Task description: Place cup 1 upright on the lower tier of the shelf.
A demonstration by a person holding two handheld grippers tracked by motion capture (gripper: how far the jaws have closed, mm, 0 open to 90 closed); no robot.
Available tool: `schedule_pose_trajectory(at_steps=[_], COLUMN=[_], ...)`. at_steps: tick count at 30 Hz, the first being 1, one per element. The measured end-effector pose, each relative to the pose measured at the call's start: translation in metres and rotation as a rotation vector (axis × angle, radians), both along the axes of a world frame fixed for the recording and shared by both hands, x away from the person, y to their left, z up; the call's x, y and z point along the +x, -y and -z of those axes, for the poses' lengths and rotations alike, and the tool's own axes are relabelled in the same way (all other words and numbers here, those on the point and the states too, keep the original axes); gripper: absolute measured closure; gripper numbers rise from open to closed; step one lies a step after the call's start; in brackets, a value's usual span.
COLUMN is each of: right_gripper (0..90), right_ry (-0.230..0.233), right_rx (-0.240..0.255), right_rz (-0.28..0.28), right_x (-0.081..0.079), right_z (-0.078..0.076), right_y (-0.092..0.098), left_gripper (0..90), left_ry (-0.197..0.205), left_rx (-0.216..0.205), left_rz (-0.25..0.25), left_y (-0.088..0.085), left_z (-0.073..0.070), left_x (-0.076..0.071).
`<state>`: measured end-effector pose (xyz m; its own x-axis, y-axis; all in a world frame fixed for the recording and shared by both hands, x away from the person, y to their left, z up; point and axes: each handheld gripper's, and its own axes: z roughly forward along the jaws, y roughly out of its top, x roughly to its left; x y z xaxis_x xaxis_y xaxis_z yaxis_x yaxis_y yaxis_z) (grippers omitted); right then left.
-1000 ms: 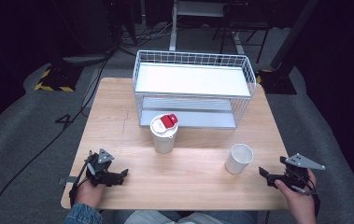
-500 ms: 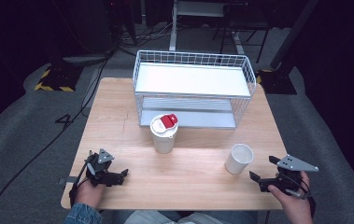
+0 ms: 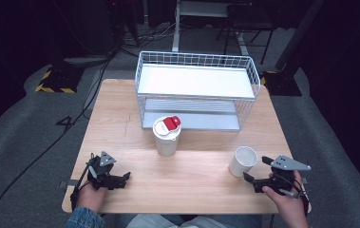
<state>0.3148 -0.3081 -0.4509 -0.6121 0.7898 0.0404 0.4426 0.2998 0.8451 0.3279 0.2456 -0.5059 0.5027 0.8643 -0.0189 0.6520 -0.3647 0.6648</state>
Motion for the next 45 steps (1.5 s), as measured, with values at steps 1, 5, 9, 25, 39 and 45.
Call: schedule_pose_trajectory(at_steps=[1, 5, 9, 25, 39, 45], right_gripper=[0.0, 0.0, 0.0, 9.3, 22.4, 22.4], right_ry=[0.001, -0.010, -0.024, -0.032, -0.001, 0.005], right_rx=[0.005, 0.012, 0.021, 0.010, -0.021, -0.028], right_rz=[-0.001, -0.006, 0.003, 0.003, 0.003, -0.001], right_x=[0.001, 0.005, 0.009, 0.019, 0.018, 0.015], right_z=[0.001, 0.006, 0.012, 0.027, 0.026, 0.023], right_y=[-0.001, -0.008, -0.011, -0.021, -0.025, -0.026], left_gripper=[0.0, 0.0, 0.0, 0.0, 0.0, 0.0], left_ry=[0.000, 0.000, 0.000, 0.000, 0.000, 0.000], left_rx=[0.000, 0.000, 0.000, 0.000, 0.000, 0.000], left_rz=[0.000, 0.000, 0.000, 0.000, 0.000, 0.000], left_y=[0.000, 0.000, 0.000, 0.000, 0.000, 0.000], left_z=[0.000, 0.000, 0.000, 0.000, 0.000, 0.000], left_x=[0.000, 0.000, 0.000, 0.000, 0.000, 0.000])
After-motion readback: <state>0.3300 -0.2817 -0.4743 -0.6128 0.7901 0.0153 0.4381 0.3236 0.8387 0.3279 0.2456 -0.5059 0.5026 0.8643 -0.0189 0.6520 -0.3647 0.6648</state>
